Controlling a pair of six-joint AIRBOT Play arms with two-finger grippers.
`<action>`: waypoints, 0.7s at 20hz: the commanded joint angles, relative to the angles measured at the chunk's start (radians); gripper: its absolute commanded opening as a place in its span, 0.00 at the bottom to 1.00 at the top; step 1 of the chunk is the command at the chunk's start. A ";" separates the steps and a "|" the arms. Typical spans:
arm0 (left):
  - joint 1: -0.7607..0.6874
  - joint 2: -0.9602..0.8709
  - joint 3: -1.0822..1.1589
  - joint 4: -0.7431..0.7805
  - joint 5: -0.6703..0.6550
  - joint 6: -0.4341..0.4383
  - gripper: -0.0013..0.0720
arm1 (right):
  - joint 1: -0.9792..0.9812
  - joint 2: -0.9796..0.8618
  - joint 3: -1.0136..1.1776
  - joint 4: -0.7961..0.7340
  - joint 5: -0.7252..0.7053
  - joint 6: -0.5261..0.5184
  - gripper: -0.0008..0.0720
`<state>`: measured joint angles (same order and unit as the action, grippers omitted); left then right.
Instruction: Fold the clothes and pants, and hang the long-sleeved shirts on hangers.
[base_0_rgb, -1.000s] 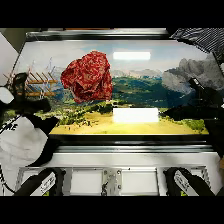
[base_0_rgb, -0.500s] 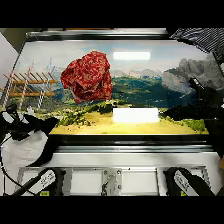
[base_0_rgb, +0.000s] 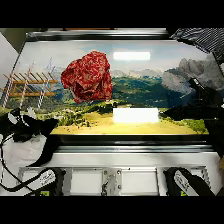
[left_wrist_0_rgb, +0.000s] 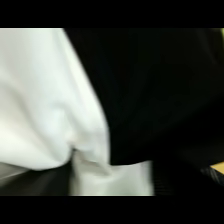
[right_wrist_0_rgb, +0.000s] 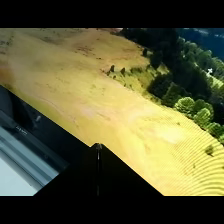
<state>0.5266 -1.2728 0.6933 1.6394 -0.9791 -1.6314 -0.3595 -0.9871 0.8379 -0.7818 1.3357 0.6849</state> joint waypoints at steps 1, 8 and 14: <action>-0.033 -0.021 -0.002 -0.018 -0.005 0.002 0.13 | -0.001 0.001 0.000 0.000 0.000 0.000 0.04; -0.324 0.339 0.009 -0.118 -0.167 0.004 0.04 | 0.000 0.001 0.000 0.000 0.000 0.000 0.04; -0.915 0.558 0.133 -0.269 -0.259 -0.235 0.04 | 0.000 0.001 0.000 0.000 0.000 0.000 0.04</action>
<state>-0.1200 -0.7963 0.7670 1.4246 -1.2079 -1.7245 -0.3595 -0.9871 0.8375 -0.7818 1.3361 0.6849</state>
